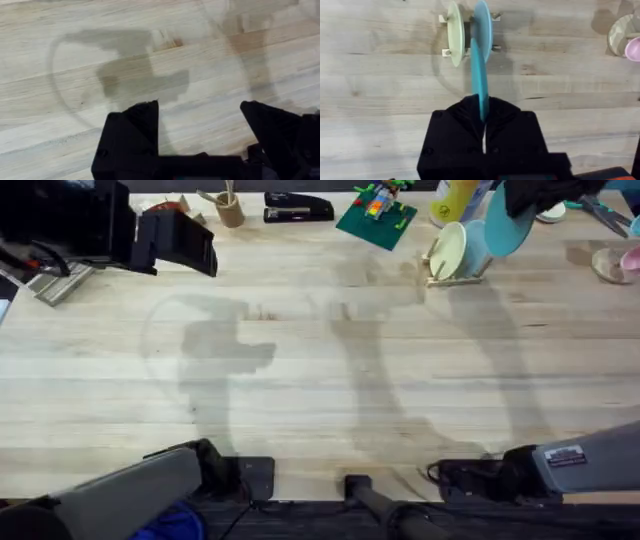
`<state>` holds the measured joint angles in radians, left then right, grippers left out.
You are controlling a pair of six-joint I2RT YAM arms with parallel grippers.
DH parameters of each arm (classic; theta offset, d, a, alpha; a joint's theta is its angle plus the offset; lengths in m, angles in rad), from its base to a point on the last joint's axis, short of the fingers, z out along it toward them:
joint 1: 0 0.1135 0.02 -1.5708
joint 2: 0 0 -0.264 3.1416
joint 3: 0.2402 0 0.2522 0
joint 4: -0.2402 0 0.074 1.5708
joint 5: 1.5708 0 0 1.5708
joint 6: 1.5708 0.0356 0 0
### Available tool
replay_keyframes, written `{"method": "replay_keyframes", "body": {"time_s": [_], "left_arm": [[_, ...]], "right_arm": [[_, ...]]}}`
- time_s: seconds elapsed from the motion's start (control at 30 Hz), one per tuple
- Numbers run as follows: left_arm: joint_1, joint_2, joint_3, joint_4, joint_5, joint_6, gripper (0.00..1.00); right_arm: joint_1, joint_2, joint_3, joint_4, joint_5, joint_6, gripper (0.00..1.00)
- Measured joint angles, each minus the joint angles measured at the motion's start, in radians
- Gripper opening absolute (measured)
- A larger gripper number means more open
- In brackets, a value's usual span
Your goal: Pick up the plates from the table one by one and place each into a slot on the dish rack.
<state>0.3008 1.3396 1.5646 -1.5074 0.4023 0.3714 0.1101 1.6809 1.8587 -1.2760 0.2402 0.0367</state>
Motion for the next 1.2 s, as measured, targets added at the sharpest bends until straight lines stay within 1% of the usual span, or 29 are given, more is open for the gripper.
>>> {"method": "replay_keyframes", "body": {"time_s": [0.23, 0.47, 0.77, 0.93, 1.2], "left_arm": [[0.0, 0.0, 0.0, -0.003, 0.0, 0.0, 0.995], [0.0, 0.0, 0.0, -0.008, 0.0, 0.0, 0.995], [0.0, 0.0, 0.0, -0.008, 0.0, 0.0, 0.995], [0.0, 0.0, 0.0, -0.008, 0.0, 0.0, 0.994], [0.0, 0.0, 0.0, -0.008, 0.0, 0.0, 0.995]], "right_arm": [[-0.001, -0.099, -0.157, 0.157, 0.004, 0.0, 0.036], [-0.029, -0.11, -0.245, 0.289, -0.009, 0.0, 0.036], [-0.077, -0.101, -0.252, 0.365, -0.06, -0.012, 0.036], [-0.078, -0.075, -0.252, 0.383, -0.108, -0.037, 0.036], [-0.079, -0.023, -0.252, 0.383, -0.129, -0.045, 0.035]]}}
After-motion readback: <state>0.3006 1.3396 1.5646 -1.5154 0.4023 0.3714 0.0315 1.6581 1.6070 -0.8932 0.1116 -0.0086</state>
